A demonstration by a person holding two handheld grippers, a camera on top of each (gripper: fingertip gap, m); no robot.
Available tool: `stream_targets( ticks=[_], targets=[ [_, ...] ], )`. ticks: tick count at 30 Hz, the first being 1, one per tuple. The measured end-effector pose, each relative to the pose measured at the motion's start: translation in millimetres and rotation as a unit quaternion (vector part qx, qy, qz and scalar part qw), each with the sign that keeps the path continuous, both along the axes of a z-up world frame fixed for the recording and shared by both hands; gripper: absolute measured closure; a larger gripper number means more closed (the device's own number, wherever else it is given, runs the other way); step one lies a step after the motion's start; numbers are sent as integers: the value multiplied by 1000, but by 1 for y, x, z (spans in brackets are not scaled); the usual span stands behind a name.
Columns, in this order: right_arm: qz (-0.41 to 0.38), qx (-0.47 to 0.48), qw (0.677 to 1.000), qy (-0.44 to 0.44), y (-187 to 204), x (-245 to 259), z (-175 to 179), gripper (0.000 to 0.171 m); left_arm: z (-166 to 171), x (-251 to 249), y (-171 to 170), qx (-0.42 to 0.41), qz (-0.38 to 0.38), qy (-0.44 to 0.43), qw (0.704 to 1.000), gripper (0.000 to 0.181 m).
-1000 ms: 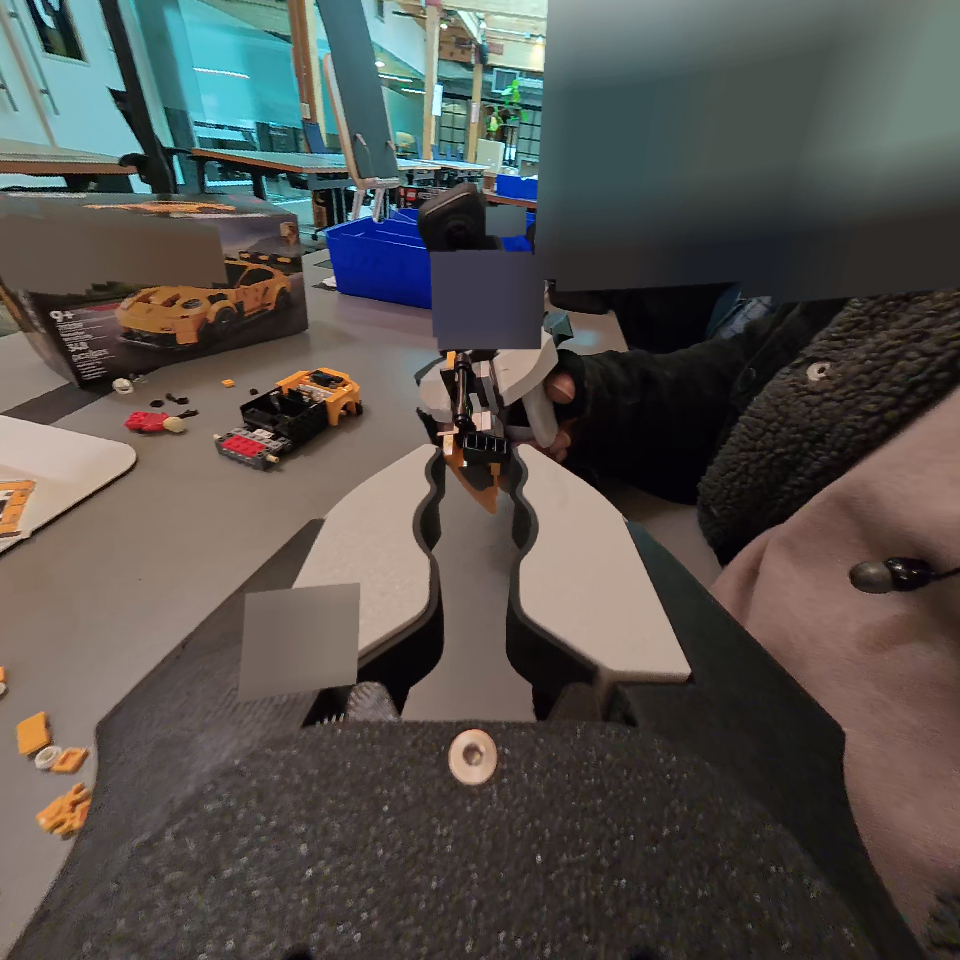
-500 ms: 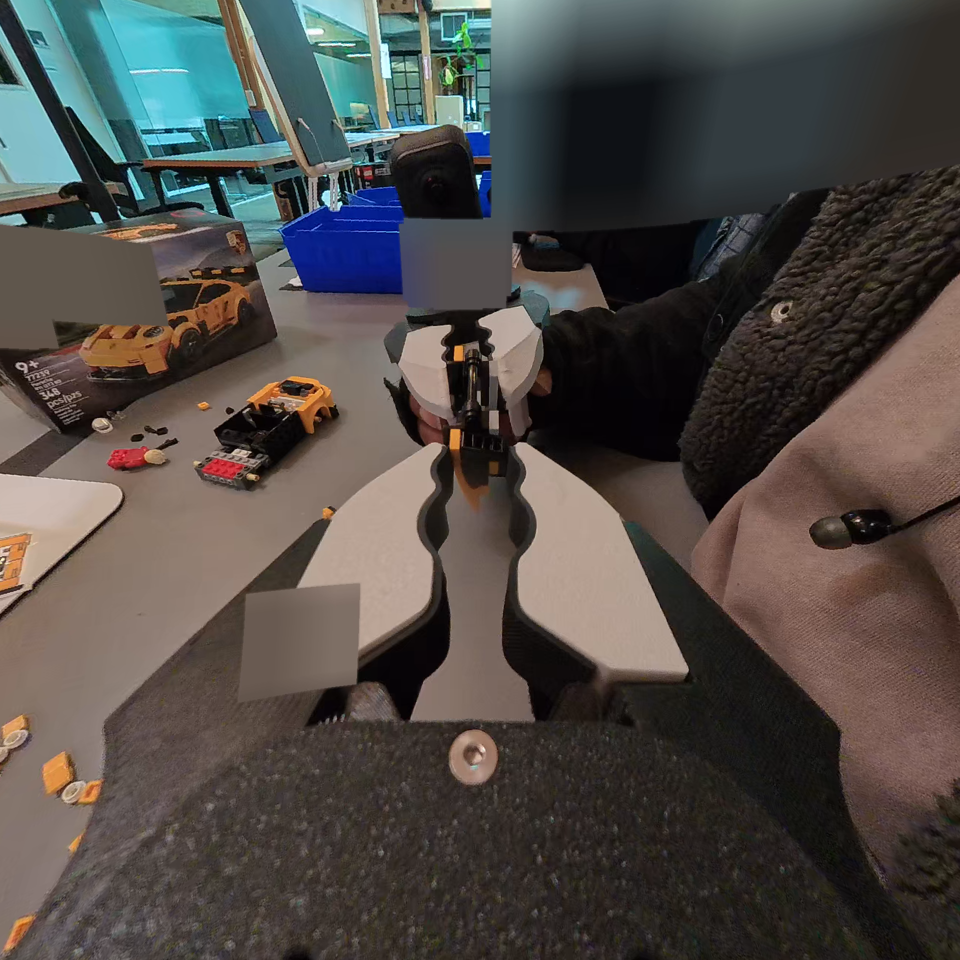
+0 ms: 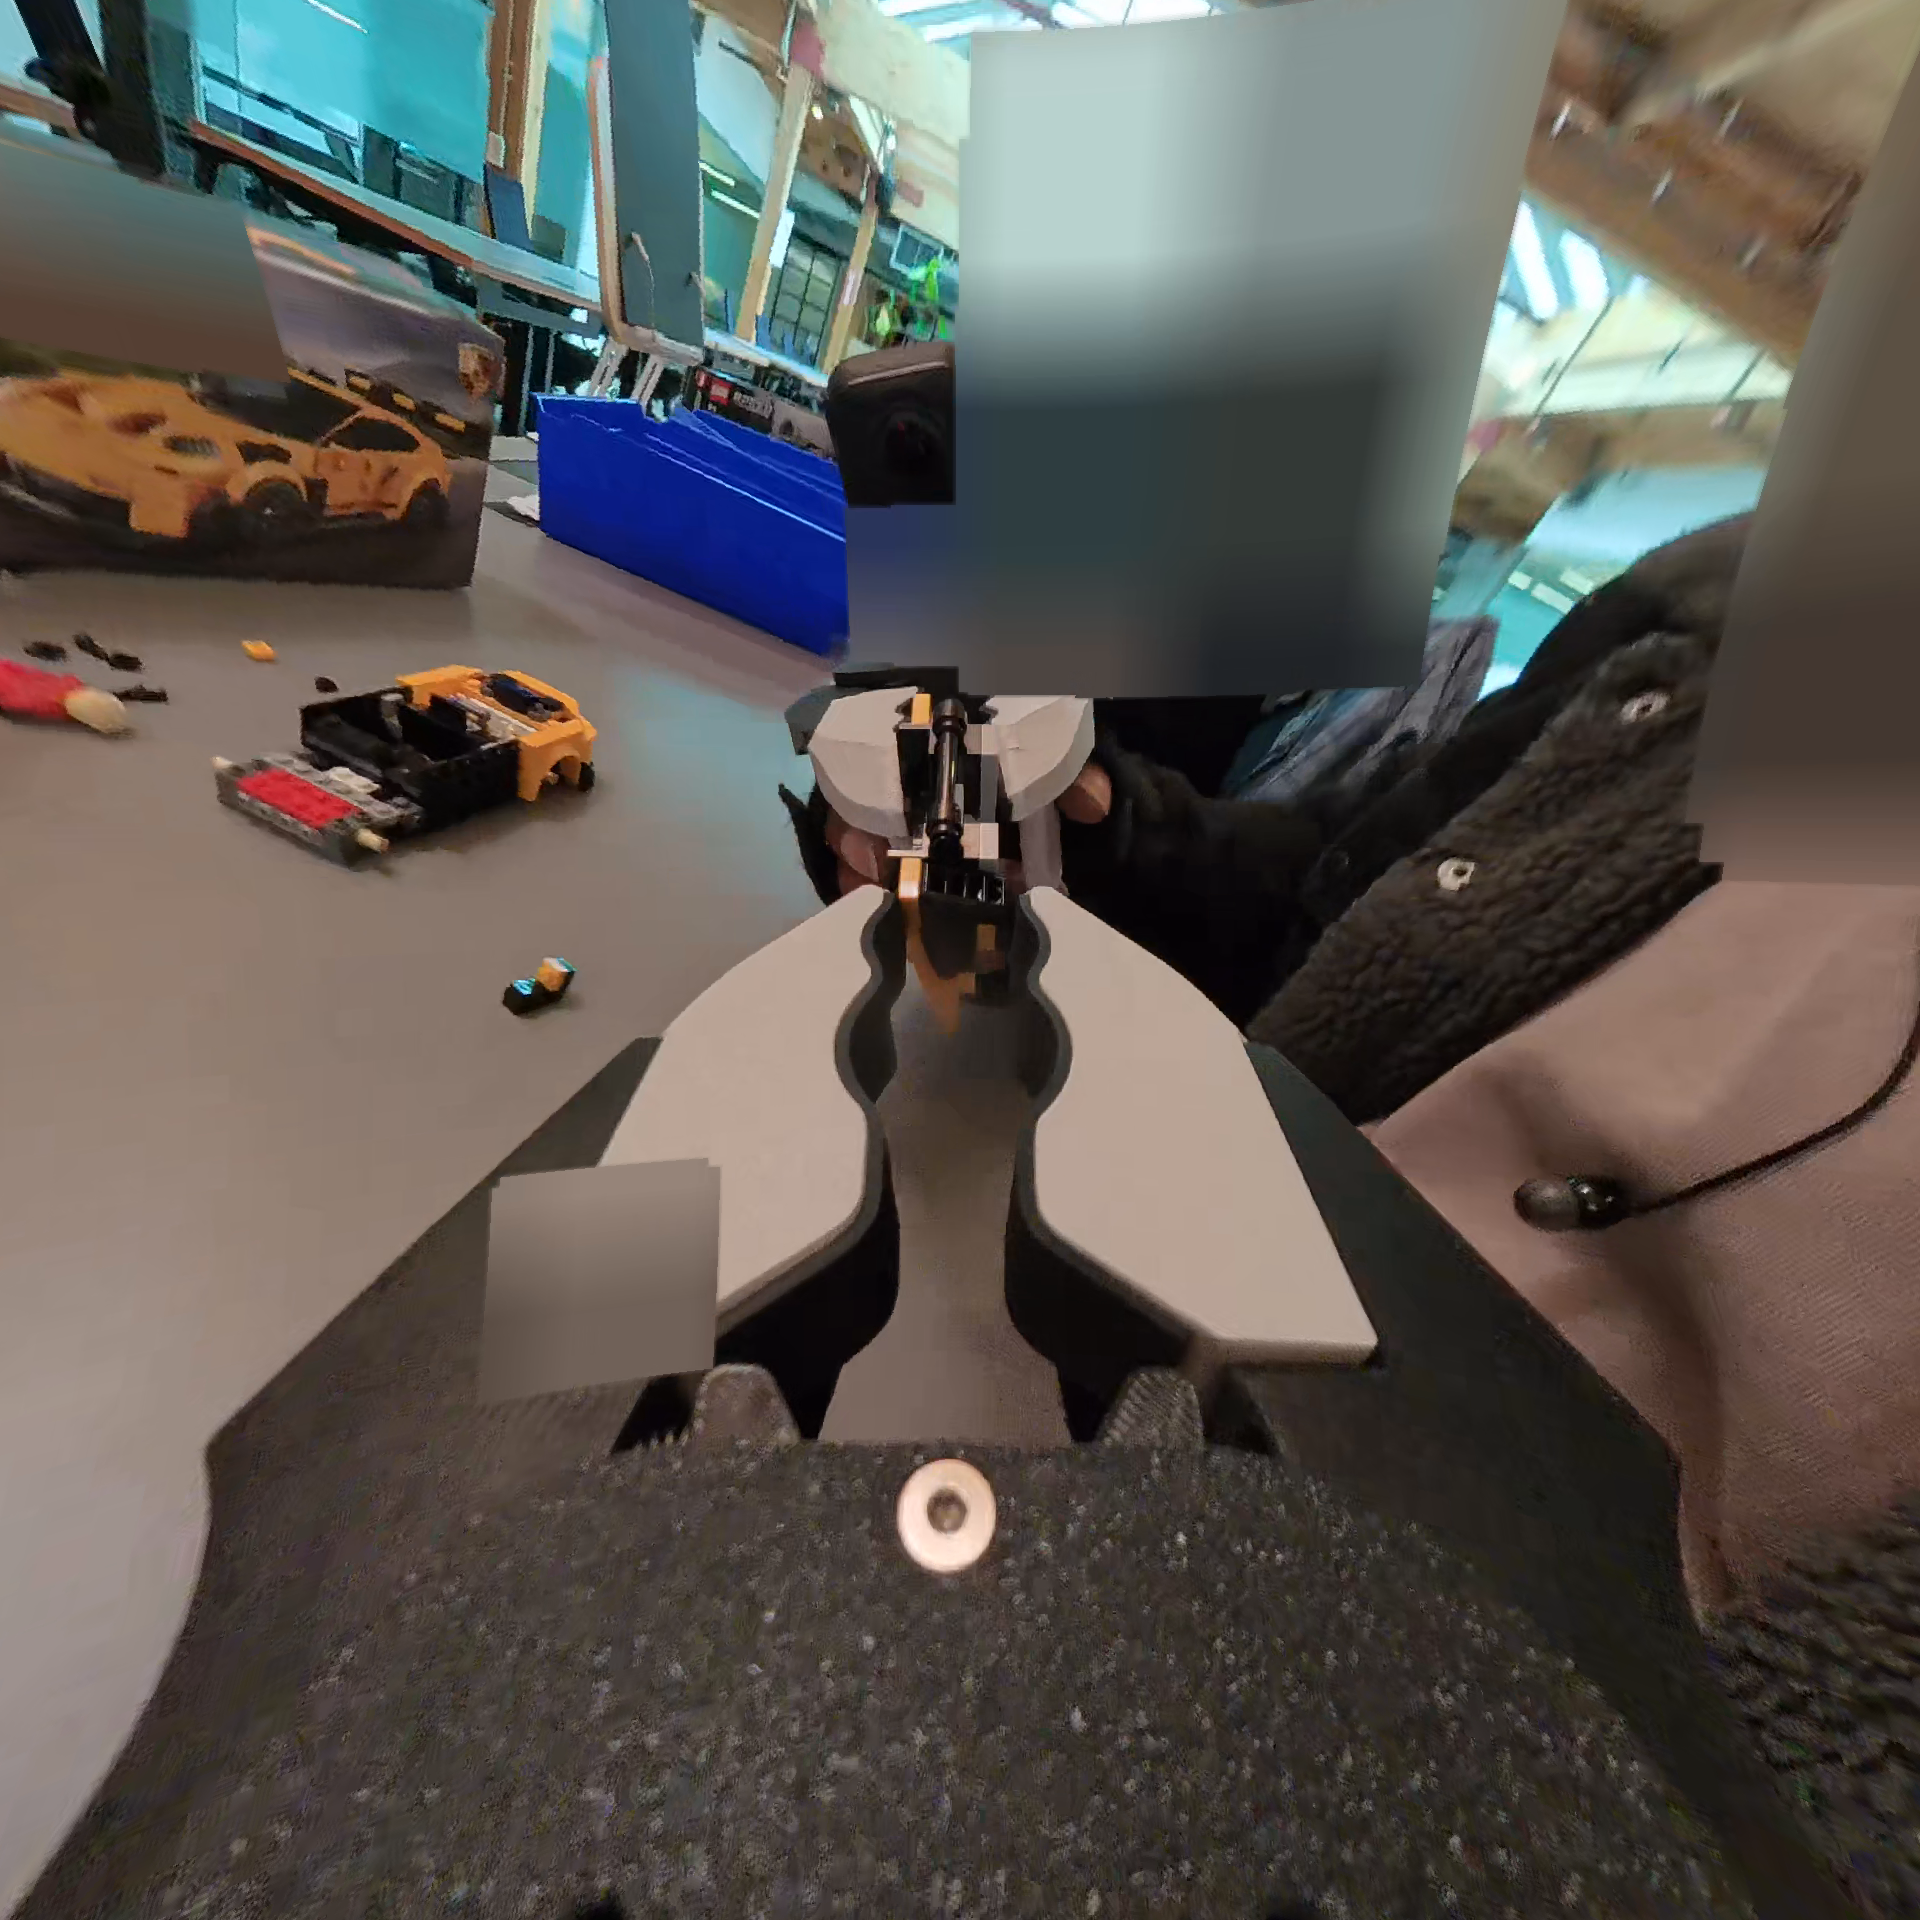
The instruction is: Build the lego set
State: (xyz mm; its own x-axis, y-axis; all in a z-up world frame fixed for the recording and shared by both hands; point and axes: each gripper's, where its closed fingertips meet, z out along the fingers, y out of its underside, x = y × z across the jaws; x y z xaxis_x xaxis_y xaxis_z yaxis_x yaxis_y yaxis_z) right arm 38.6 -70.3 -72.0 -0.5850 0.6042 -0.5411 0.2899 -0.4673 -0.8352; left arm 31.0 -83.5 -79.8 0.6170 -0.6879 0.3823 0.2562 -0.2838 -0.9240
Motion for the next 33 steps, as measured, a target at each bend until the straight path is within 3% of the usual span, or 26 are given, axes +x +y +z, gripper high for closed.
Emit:
stream_targets(
  ticks=[4,8,20,24,33],
  targets=[
    [-7,-43,999,-23,5,-2,0,155,1,-1,1,-2,-12,-54,998,161],
    [-13,-60,997,-37,9,-3,-2,155,-1,0,2,0,-12,-49,999,150],
    [-23,-31,999,-17,7,-4,-2,154,-2,-3,6,-18,10,-47,999,162],
    [-12,6,1000,16,4,1,1,155,1,1,3,-6,17,-5,1000,162],
    [20,108,989,102,-3,12,-3,154,3,11,-4,35,46,199,978,162]
  ],
)
